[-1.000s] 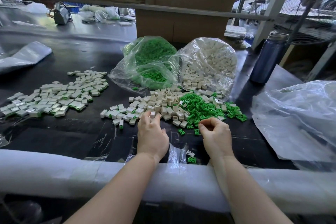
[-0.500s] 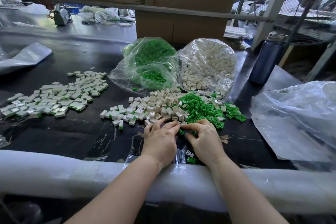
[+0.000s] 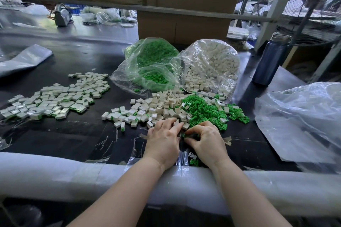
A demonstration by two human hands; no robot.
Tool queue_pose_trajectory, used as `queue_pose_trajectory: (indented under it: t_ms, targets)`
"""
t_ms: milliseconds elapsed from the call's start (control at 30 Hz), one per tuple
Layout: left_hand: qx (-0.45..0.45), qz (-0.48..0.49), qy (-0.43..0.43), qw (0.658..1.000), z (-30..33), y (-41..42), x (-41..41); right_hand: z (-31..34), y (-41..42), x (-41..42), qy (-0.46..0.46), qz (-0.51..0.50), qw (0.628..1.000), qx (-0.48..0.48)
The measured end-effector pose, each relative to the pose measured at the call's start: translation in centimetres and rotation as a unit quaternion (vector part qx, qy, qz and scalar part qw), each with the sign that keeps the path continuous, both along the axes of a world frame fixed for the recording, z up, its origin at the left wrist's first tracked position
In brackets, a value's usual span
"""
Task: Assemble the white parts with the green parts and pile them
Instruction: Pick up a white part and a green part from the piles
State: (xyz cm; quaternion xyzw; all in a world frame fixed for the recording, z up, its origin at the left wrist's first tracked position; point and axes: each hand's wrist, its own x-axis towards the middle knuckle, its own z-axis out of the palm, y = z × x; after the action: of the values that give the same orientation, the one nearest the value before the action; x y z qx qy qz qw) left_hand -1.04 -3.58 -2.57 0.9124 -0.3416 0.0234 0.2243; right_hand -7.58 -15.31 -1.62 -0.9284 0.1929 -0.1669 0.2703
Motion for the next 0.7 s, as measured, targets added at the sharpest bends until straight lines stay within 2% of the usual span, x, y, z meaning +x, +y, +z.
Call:
queue_pose_trajectory:
  t_ms: [100,433,700]
  targets:
    - [0.024,-0.016,0.013,0.999,-0.05,-0.12,0.11,-0.03,0.01,0.02,-0.003,-0.002,1.000,0.000]
    - [-0.057,-0.004,0.011,0.998,0.07,0.10,0.12,-0.31,-0.24,0.25,-0.008,-0.013,1.000,0.016]
    - [-0.033,-0.004,0.020,0.999,-0.21,0.06,0.15,-0.10,-0.07,0.09,-0.070,-0.031,0.995,0.057]
